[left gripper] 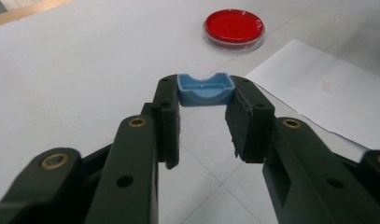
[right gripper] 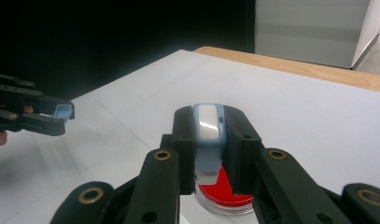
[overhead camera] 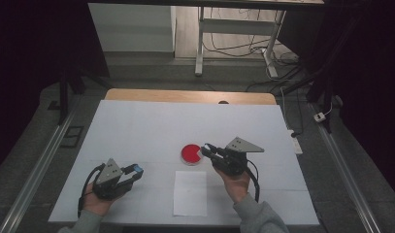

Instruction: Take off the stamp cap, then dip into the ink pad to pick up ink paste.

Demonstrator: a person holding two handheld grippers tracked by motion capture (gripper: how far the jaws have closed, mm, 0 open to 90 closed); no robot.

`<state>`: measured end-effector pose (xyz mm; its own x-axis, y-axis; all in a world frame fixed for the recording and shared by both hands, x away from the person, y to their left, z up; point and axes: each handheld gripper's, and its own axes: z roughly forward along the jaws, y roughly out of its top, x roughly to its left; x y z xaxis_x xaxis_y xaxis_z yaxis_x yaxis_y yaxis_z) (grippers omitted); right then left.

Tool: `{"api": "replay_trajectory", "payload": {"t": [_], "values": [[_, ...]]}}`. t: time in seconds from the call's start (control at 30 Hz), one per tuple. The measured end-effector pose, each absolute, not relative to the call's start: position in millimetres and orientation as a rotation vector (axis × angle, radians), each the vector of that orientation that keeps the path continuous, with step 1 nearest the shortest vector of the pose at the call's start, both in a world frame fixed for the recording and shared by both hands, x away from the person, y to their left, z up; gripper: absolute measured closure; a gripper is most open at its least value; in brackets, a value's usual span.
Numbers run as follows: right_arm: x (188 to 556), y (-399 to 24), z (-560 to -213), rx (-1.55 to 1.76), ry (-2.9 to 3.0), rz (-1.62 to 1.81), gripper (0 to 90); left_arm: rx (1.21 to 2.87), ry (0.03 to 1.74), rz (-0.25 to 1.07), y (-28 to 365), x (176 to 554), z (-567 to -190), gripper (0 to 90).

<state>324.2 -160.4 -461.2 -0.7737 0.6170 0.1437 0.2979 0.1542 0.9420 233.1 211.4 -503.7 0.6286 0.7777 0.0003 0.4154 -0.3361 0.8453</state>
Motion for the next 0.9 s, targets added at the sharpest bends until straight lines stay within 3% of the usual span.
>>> {"api": "replay_trajectory", "payload": {"t": [0.9], "values": [[327.1, -159.8, -460.1, 0.887, 2.155, 1.647, 75.4, 1.968, 0.961, 0.505, 216.3, 235.7, -507.3, 65.5]]}}
